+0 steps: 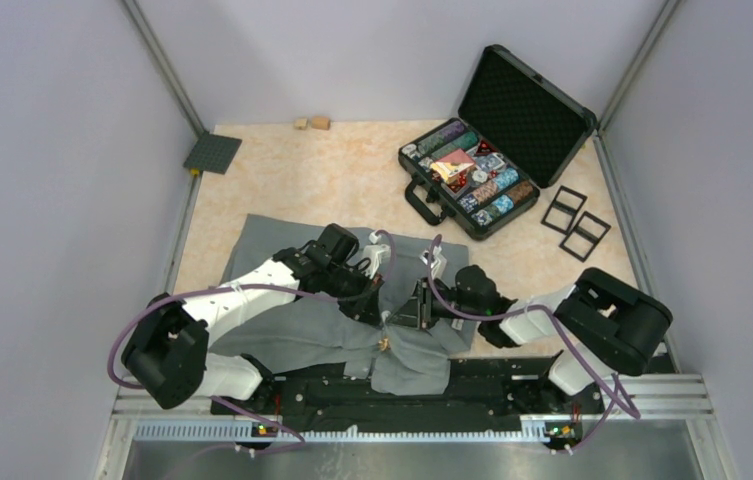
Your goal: Pin the brooch onto the clothing
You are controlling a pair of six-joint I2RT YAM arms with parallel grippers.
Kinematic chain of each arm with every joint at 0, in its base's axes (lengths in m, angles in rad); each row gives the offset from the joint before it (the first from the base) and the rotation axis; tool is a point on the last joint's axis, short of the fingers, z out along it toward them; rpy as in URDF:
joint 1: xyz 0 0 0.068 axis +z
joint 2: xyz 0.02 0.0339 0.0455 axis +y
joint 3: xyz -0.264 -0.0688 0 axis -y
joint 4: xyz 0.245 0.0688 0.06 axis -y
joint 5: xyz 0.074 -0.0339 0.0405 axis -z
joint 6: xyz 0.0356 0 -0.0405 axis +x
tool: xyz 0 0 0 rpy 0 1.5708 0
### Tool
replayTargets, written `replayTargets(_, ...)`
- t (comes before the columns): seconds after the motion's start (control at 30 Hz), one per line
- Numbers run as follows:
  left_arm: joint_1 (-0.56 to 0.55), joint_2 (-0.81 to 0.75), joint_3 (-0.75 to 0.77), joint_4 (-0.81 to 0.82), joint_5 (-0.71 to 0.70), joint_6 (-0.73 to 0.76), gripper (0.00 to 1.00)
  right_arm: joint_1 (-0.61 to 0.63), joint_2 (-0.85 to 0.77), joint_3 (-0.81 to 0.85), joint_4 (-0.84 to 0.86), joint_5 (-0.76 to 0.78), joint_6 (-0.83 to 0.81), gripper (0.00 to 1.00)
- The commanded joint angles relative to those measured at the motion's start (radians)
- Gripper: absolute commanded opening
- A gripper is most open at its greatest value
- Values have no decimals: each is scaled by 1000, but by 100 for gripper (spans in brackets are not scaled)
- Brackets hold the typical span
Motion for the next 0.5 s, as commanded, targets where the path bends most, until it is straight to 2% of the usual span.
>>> replayTargets(0.0, -51, -5, 43, 125, 205, -21, 0, -3, 29, 96, 62, 109, 19, 24)
replayTargets(0.47, -53, -12, 40, 125, 180, -23, 0, -3, 53, 86, 46, 162, 56, 24)
